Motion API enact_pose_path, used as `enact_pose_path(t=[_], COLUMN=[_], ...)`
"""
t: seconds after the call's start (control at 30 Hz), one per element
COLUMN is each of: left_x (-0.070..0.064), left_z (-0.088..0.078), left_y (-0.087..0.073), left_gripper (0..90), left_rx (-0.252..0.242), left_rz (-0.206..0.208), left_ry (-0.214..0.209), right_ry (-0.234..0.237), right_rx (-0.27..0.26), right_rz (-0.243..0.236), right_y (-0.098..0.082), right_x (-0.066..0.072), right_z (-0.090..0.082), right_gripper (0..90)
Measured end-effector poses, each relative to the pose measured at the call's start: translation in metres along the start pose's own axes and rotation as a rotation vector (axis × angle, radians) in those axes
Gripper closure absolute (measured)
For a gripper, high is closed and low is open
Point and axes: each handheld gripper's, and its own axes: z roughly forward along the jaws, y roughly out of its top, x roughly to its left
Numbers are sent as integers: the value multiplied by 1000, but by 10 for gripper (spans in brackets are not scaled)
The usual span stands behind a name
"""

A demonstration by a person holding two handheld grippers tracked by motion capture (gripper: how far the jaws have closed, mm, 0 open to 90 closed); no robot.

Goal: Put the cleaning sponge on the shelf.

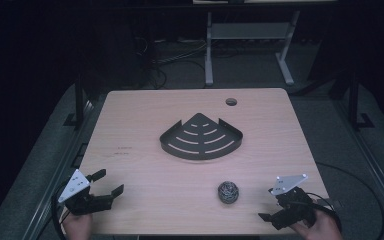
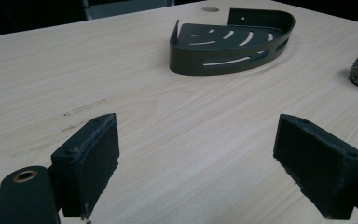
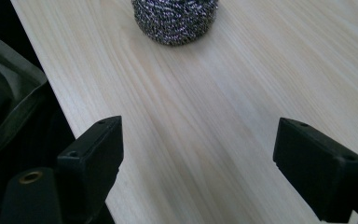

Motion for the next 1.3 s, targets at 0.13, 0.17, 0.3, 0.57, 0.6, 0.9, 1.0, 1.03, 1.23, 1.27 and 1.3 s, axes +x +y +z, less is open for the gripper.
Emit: enact_pose_path(t=[0.13, 0.17, 0.3, 0.57, 0.6, 0.9, 1.0, 1.03, 1.23, 1.27, 1.3], left_x=[-1, -1, -2, -1, -1, -3, -3, -3, -3, -3, -3], left_z=[1, 0, 0, 0, -1, 1, 1, 1, 0, 0, 0], left_y=[0, 1, 1, 0, 0, 1, 1, 1, 2, 2, 1], left_gripper=[137, 137, 137, 137, 137, 137, 137, 137, 137, 137, 137], left_rx=[0, 0, 0, -2, 0, -1, -4, -4, -6, -5, -4], left_rz=[2, 8, 7, 0, 3, 7, 8, 8, 9, 10, 9], left_ry=[-6, -2, -4, 0, -1, -9, -9, -9, -7, -9, -9], right_ry=[9, 12, 19, 26, 27, 30, 32, 33, 45, 46, 46], right_rx=[13, 17, 17, 29, 32, 44, 44, 45, 48, 49, 52], right_rz=[-11, -17, -29, -53, -59, -85, -94, -97, -106, -112, -114], right_y=[5, 7, 12, 23, 25, 36, 39, 40, 48, 49, 51], right_x=[2, 2, 3, 6, 7, 9, 9, 9, 11, 11, 12], right_z=[6, 7, 10, 14, 15, 18, 19, 19, 22, 23, 24], right_gripper=[157, 157, 157, 157, 157, 157, 157, 157, 156, 156, 155])
